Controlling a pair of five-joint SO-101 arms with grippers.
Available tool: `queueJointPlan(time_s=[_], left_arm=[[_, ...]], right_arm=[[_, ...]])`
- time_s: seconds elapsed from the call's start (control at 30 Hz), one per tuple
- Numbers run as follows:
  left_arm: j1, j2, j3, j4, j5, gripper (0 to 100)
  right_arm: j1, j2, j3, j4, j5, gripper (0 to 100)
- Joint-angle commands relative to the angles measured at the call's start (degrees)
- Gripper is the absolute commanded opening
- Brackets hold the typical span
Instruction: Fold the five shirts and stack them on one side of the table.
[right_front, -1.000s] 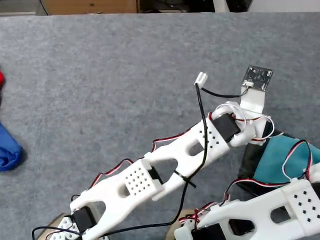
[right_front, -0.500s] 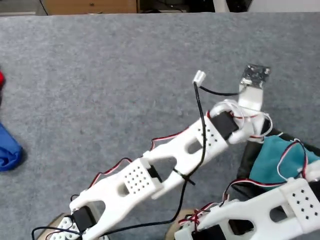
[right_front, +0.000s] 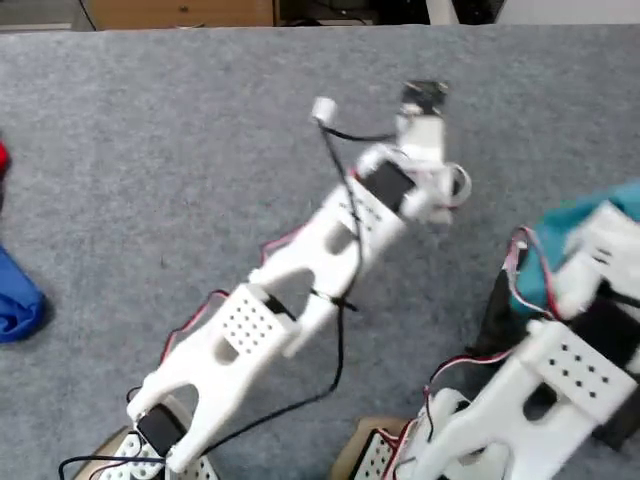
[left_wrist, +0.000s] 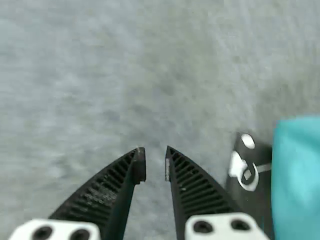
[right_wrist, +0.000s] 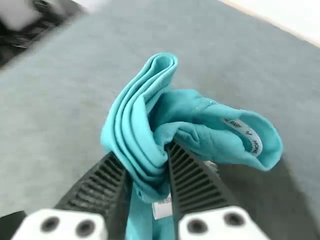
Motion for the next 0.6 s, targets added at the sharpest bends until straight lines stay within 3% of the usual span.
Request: queueJointPlan(time_s=[0.0, 0.13, 0.37, 0.57], left_arm=[[-6.07, -4.70, -7.65, 4.22, 0.26, 8], [-9.93, -4.70, -9.23, 7.65, 0.18, 8], [-10.20, -4.70, -9.23, 9.49, -2.11, 8], [-9.14, -4.70, -9.23, 9.41, -2.11, 8]], right_arm=[[-8.22, -1.54, -4.97, -1.93, -2.11, 0.5], [-7.96, -1.45, -2.86, -2.02, -2.11, 0.5], [2.59, -1.80, 9.19, -2.11, -1.49, 0.5], [10.86, -1.80, 15.96, -6.86, 5.36, 0.5]])
